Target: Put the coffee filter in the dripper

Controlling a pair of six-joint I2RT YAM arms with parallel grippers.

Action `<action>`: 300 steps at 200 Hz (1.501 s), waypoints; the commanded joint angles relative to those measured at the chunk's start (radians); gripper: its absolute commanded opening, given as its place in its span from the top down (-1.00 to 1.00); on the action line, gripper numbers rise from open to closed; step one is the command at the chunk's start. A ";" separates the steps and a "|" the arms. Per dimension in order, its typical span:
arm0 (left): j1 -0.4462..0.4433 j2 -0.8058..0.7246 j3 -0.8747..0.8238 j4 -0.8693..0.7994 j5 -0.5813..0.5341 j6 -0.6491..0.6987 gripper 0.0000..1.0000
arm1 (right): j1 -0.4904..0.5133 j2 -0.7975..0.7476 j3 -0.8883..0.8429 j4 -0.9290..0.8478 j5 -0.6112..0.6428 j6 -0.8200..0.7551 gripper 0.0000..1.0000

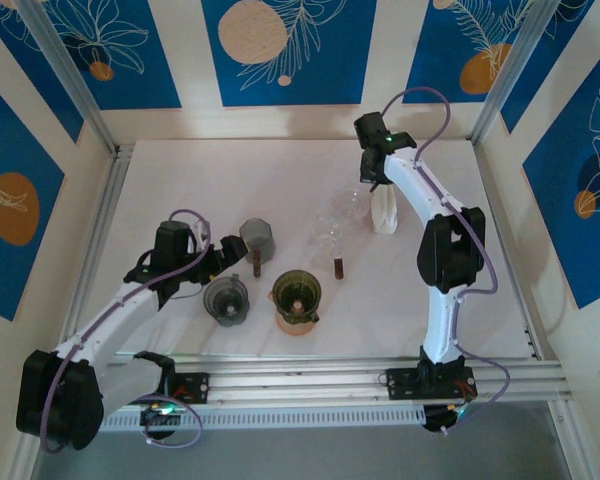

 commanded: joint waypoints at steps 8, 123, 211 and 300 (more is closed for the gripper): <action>-0.011 0.000 0.016 0.009 0.014 -0.007 -0.99 | 0.004 -0.036 -0.036 0.002 -0.006 0.014 1.00; -0.011 -0.004 0.018 0.005 0.013 -0.007 -1.00 | -0.005 -0.141 -0.159 0.007 -0.047 0.056 0.38; -0.010 0.003 0.022 0.006 0.017 -0.002 -1.00 | 0.014 -0.207 -0.307 0.055 -0.172 0.145 0.20; -0.011 -0.004 0.017 0.009 0.022 -0.001 -1.00 | 0.044 -0.312 -0.495 0.077 -0.171 0.219 0.26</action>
